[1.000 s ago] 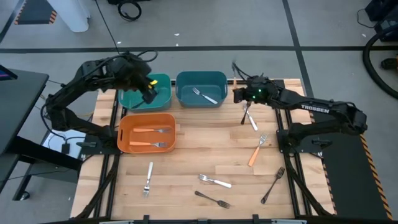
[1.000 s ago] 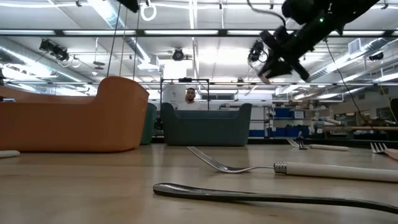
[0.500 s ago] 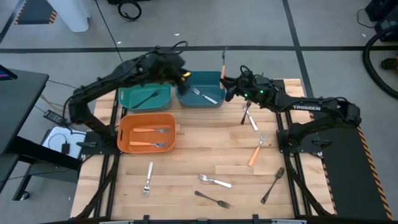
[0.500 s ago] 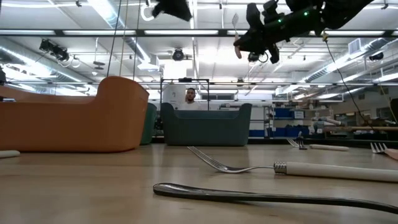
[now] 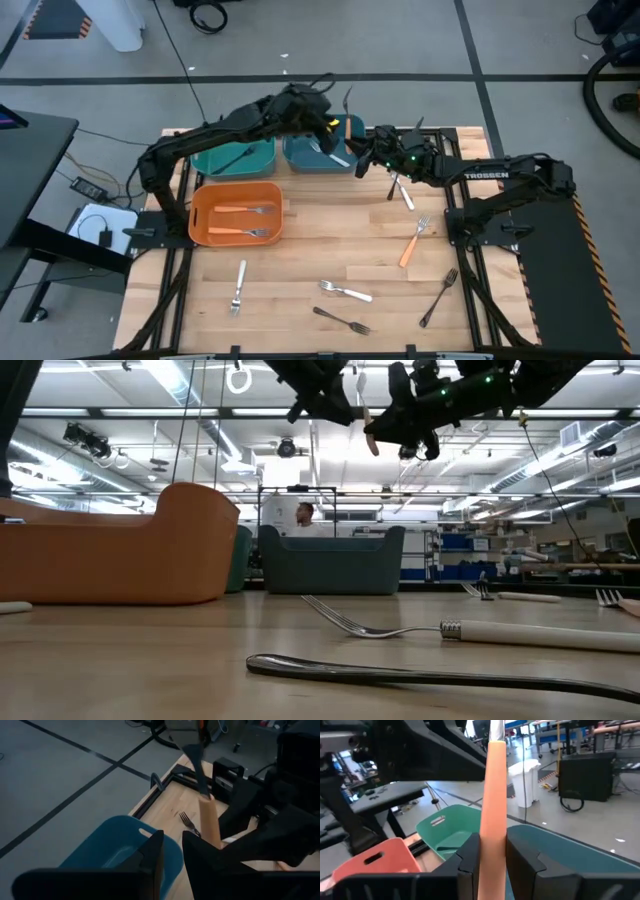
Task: Sort silverware by color (type)
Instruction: Put the orange fork into the orange bin
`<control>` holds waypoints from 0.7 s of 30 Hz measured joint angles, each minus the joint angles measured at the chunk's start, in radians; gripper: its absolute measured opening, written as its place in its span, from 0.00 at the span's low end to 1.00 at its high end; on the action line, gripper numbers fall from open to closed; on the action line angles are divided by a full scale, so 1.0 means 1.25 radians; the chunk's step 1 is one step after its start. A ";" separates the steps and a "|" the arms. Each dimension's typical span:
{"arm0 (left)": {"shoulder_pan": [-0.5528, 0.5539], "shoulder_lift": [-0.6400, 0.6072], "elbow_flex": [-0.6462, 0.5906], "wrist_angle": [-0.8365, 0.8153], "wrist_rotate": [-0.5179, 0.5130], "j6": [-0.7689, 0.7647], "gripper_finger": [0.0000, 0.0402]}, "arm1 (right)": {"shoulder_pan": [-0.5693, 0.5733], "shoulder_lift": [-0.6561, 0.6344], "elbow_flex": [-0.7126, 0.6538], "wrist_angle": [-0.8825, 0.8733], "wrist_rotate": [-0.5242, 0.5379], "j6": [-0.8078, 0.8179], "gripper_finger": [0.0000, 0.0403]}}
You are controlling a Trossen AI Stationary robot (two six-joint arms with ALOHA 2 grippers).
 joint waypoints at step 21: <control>0.011 0.011 0.000 0.106 0.101 -0.095 0.20 | 0.007 0.000 0.000 -0.027 0.055 -0.029 0.20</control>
